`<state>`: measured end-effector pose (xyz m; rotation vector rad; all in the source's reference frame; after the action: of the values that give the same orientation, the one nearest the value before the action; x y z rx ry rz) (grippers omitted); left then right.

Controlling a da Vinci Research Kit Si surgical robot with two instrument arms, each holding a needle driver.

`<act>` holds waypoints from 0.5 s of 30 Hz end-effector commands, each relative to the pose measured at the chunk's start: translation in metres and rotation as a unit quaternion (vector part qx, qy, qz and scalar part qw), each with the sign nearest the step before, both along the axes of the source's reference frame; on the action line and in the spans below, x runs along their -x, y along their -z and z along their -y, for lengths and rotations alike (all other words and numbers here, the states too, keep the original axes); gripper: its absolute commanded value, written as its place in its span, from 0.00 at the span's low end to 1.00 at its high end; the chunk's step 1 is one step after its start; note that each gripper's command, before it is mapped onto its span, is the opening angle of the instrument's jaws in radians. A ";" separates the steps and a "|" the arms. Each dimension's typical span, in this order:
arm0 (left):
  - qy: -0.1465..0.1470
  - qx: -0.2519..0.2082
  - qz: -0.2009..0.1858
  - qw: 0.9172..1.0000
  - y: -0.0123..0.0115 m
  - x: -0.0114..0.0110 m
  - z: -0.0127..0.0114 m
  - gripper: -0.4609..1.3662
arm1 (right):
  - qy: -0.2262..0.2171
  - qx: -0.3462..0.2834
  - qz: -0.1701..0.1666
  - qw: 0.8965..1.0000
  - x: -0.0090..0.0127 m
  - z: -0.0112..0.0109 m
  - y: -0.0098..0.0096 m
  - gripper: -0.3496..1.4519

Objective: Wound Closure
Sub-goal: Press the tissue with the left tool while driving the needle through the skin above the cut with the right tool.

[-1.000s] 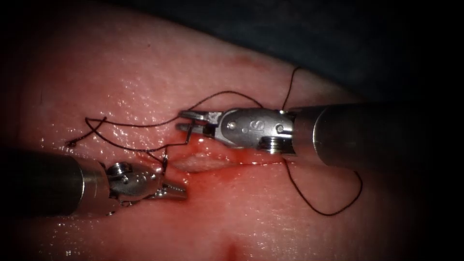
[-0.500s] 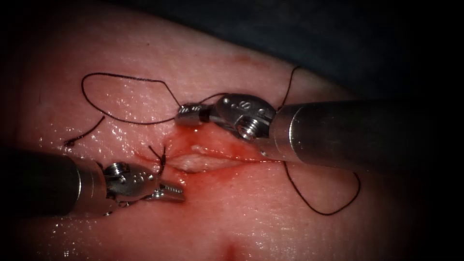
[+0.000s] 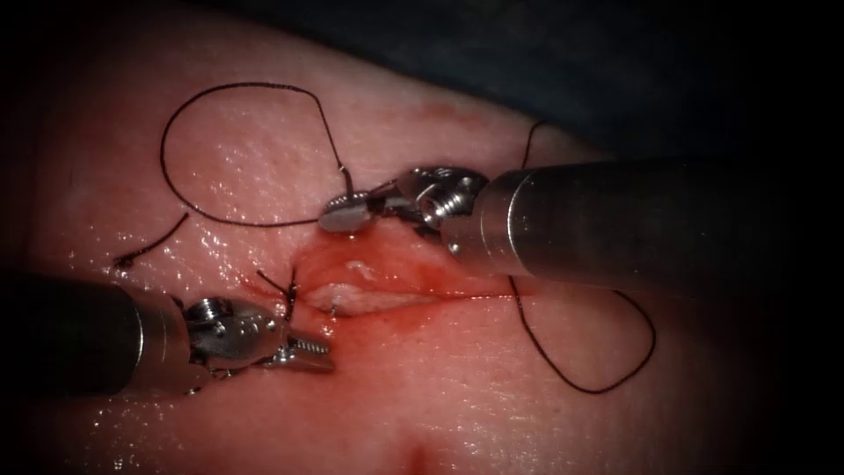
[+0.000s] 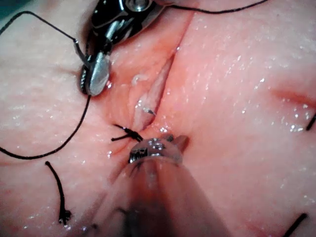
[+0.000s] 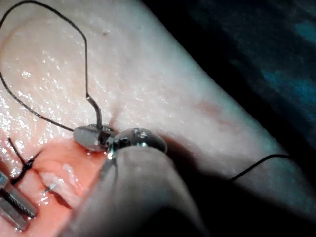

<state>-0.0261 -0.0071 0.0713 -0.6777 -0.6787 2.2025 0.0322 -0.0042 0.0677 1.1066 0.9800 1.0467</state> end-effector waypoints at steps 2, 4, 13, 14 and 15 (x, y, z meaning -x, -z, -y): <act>0.000 0.001 -0.001 1.000 0.0000 0.0000 0.0000 0.31 | 0.006 -0.026 -0.009 1.000 -0.0002 0.0002 0.0000 0.00; 0.000 0.001 -0.001 1.000 -0.0001 0.0000 -0.0001 0.32 | 0.016 -0.049 -0.018 0.998 -0.0005 0.0009 -0.0001 0.00; -0.002 0.000 0.000 1.000 0.0000 -0.0001 -0.0002 0.32 | 0.045 -0.064 -0.018 0.997 -0.0016 0.0061 0.0000 0.00; -0.002 0.000 0.000 1.000 0.0000 -0.0001 -0.0003 0.32 | 0.038 -0.060 -0.013 0.997 -0.0016 0.0063 0.0000 0.00; -0.002 0.000 0.000 1.000 0.0000 -0.0001 -0.0003 0.32 | 0.033 -0.062 -0.009 0.997 -0.0016 0.0063 0.0000 0.00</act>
<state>-0.0260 -0.0068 0.0713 -0.6800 -0.6841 2.2057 0.0338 -0.0103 0.0678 1.2366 0.9147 1.0443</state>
